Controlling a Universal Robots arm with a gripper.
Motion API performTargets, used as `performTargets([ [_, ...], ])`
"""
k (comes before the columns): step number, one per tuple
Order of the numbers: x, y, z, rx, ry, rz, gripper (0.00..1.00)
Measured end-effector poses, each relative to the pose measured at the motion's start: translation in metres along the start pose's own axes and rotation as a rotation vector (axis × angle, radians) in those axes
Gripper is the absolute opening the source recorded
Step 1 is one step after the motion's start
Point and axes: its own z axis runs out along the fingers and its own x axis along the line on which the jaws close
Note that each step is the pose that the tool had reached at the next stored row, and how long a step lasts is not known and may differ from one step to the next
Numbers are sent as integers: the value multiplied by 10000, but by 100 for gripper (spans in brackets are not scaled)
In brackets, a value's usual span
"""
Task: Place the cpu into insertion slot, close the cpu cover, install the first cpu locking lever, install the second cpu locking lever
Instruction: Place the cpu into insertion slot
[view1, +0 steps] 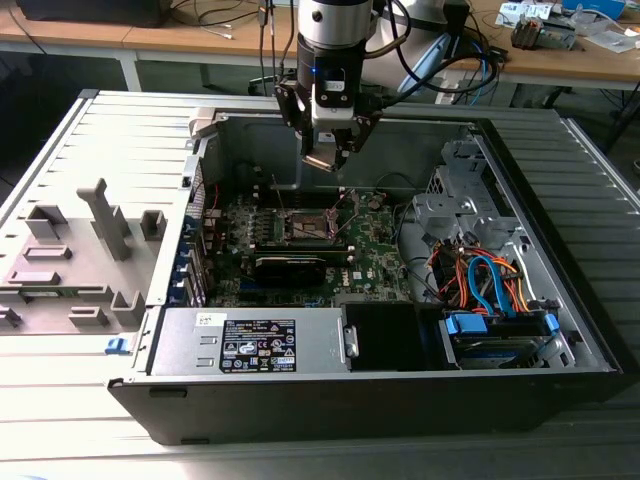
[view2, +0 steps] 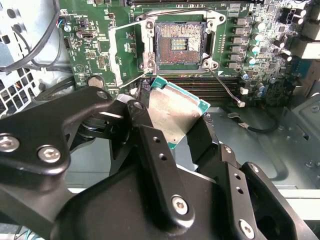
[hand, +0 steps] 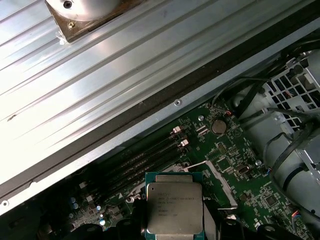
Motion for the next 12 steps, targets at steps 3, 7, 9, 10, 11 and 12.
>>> performTargets([
  [3,0,0,0,-1,-1,15,54],
  [7,0,0,1,-1,-2,34,54],
  [9,0,0,1,0,-3,44,54],
  [10,0,0,1,-1,-3,50,54],
  [11,0,0,1,-1,-5,56,54],
  [12,0,0,2,-1,-6,68,54],
])
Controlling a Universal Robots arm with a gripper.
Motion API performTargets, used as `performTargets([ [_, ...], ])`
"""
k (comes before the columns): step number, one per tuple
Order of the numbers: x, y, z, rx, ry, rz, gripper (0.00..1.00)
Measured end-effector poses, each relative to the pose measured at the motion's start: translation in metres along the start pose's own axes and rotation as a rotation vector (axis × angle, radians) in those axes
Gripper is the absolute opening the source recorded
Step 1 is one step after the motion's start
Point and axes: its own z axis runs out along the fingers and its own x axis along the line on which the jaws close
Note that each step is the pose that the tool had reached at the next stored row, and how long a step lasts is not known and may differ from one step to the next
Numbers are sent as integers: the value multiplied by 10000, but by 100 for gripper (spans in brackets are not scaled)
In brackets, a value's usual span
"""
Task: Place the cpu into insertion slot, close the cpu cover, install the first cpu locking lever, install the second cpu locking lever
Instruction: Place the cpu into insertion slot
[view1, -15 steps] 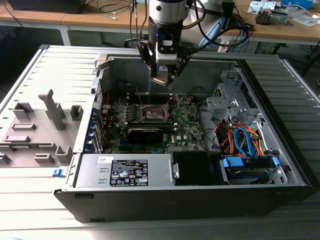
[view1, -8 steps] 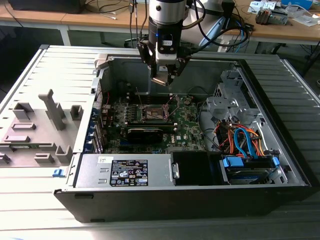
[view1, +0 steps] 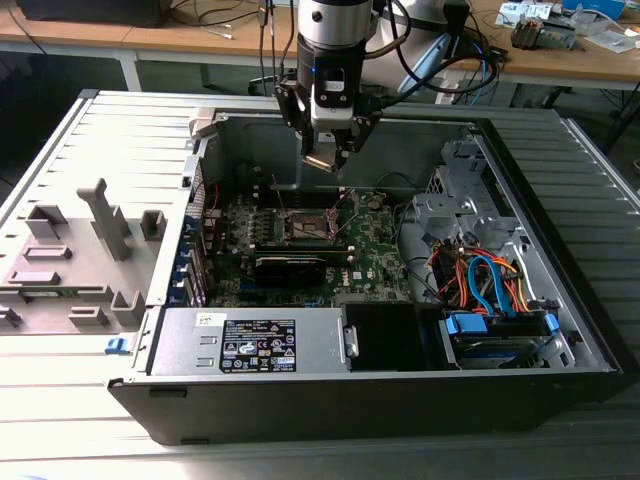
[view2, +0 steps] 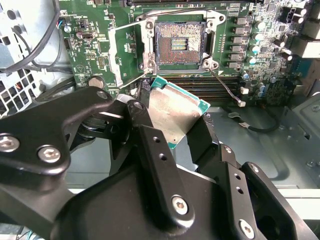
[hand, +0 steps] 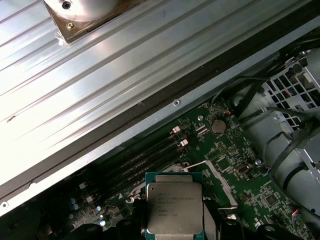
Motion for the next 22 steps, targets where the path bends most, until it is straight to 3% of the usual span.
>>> performTargets([
  [22,0,0,3,-2,-9,119,54],
])
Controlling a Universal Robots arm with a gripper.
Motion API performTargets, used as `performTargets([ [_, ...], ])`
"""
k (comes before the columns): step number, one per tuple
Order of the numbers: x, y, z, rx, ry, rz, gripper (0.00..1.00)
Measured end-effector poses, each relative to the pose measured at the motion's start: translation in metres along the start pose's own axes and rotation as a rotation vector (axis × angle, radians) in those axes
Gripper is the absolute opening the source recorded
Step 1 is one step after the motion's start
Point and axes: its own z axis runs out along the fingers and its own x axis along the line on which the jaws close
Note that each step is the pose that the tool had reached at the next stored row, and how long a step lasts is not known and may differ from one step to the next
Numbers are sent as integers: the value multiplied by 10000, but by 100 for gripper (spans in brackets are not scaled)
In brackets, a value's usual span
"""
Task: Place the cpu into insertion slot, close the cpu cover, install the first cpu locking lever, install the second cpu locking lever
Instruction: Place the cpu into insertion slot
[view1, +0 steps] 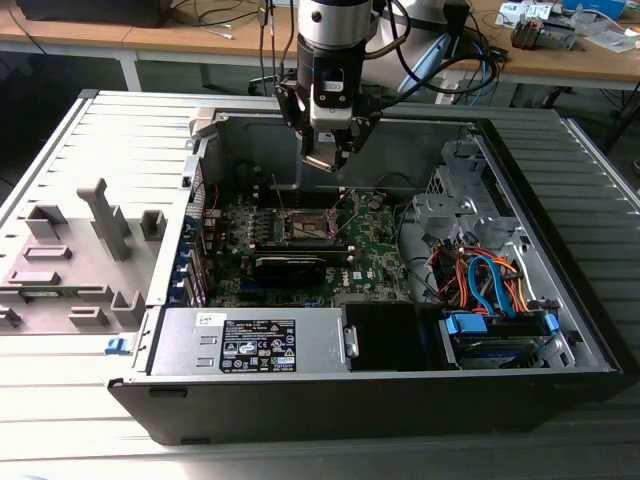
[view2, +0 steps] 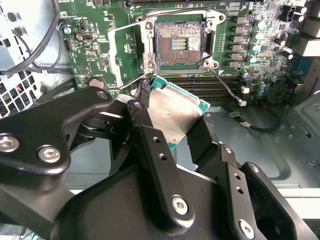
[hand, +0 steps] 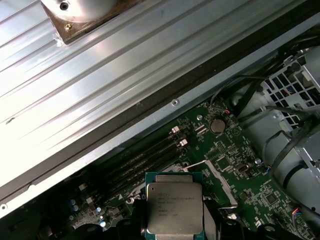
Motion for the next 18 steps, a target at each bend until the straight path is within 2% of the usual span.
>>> performTargets([
  [18,0,0,2,-2,-8,92,54],
])
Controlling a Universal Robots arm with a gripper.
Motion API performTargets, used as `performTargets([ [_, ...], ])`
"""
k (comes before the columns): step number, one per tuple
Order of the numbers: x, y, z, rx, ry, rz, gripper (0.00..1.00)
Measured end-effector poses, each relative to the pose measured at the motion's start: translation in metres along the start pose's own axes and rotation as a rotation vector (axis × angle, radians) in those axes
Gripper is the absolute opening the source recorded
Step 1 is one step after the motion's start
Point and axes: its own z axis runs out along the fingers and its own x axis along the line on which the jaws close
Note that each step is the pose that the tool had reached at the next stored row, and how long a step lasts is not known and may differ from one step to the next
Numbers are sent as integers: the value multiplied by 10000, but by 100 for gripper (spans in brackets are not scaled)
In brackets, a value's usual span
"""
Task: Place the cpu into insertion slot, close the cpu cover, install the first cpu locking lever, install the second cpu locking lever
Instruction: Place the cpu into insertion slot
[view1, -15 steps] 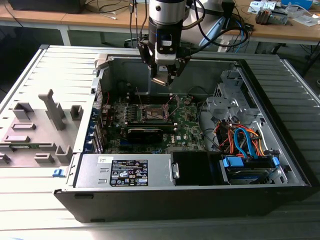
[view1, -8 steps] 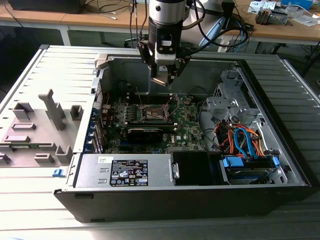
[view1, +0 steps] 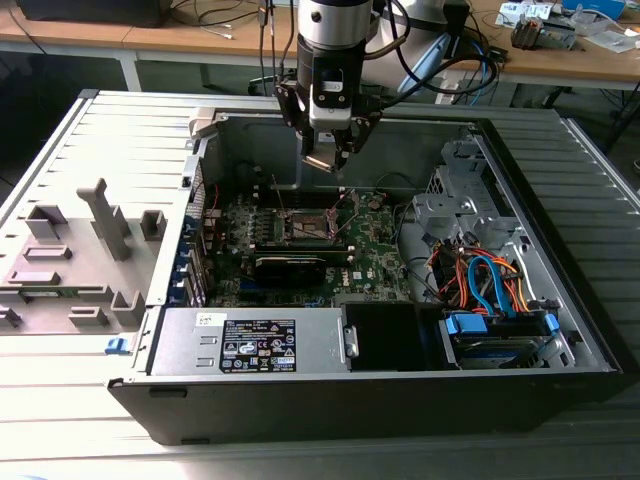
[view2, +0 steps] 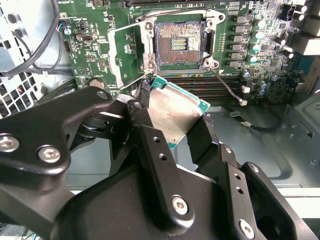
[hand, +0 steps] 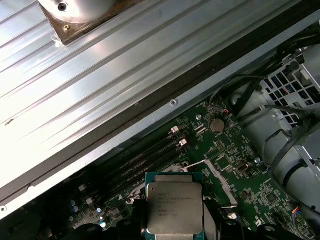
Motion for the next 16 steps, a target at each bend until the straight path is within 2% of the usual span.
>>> performTargets([
  [16,0,0,2,-2,-8,92,54],
])
